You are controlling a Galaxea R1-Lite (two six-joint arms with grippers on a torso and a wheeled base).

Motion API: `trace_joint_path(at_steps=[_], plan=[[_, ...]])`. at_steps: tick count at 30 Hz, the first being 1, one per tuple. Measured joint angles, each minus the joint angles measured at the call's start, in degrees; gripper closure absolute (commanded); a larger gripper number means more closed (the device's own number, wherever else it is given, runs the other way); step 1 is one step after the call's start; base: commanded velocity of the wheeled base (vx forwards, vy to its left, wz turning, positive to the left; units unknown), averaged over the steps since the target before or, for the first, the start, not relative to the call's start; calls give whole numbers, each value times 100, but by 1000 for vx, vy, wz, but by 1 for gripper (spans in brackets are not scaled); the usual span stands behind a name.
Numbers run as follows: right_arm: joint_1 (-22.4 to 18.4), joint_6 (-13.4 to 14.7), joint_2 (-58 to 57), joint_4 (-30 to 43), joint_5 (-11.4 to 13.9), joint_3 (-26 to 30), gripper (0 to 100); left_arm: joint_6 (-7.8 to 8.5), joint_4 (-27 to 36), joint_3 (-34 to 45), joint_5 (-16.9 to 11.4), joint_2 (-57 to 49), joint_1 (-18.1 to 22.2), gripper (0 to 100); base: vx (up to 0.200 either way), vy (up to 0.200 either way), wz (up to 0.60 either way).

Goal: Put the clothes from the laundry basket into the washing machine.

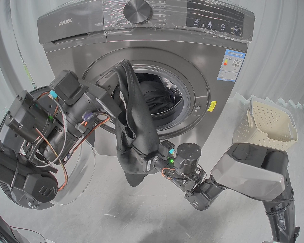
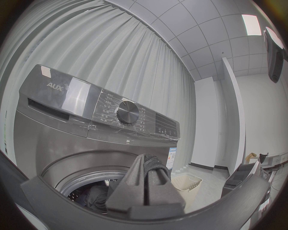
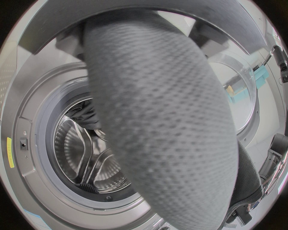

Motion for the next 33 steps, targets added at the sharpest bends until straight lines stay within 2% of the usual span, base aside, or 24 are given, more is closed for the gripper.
trace_joint_path(at_steps=[5, 10, 20, 24, 28, 33], plan=[[-50, 12, 52, -37, -2, -116, 100, -15, 0, -2, 9, -11, 0, 100, 0, 0, 0], [-144, 37, -80, -149, -11, 135, 100, -20, 13, -2, 26, -9, 39, 100, 0, 0, 0], [-488, 68, -1258, -200, -20, 1447, 100, -15, 107, 180, -13, 87, 419, 100, 0, 0, 0], [-581, 140, -1798, -212, -26, 1776, 100, 16, 85, 507, -57, 257, 501, 100, 0, 0, 0], [-596, 179, -2089, -219, -99, 1805, 100, 54, 57, 880, -256, 488, 513, 100, 0, 0, 0], [-505, 190, -2280, -294, -171, 1538, 100, 140, 38, 1213, -369, 767, 516, 100, 0, 0, 0]])
